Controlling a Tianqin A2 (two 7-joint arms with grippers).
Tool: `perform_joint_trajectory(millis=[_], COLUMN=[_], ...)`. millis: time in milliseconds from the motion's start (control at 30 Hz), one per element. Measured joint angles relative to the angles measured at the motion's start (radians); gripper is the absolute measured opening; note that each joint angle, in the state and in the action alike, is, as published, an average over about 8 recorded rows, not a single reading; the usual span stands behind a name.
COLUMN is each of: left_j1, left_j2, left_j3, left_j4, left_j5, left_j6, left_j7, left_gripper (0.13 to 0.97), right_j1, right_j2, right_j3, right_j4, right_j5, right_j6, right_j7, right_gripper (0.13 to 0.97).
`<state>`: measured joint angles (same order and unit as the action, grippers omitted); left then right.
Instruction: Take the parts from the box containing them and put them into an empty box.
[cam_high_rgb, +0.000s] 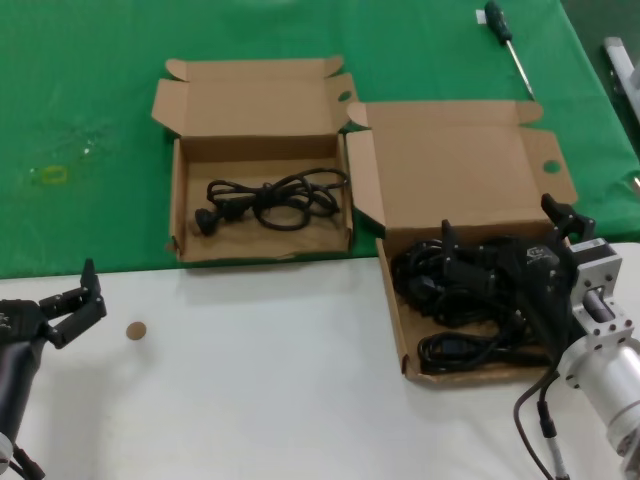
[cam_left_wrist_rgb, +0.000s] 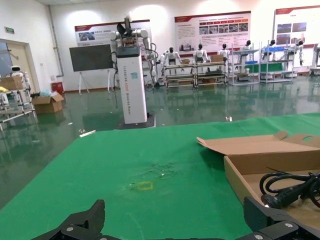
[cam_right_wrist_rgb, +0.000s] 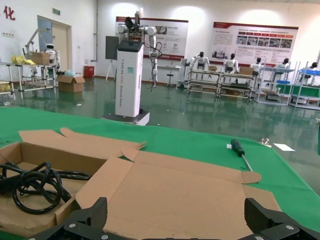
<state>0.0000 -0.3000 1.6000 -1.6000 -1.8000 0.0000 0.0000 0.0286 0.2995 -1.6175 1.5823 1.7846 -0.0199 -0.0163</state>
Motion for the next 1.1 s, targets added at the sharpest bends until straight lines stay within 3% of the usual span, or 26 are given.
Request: perform_joint_trajectory(millis=[1100], left_j1=[0.0], left_j2=[0.0], left_j3=[0.0], left_j4=[0.0], left_j5=[0.0], left_j6=[0.0], left_j7=[0.0], left_gripper=[0.966], right_j1=[0.0], right_j2=[0.0], right_j3=[0.0], right_j4=[0.0], right_j5=[0.0], right_j6=[0.0], right_j7=[0.0], right_gripper=[0.966])
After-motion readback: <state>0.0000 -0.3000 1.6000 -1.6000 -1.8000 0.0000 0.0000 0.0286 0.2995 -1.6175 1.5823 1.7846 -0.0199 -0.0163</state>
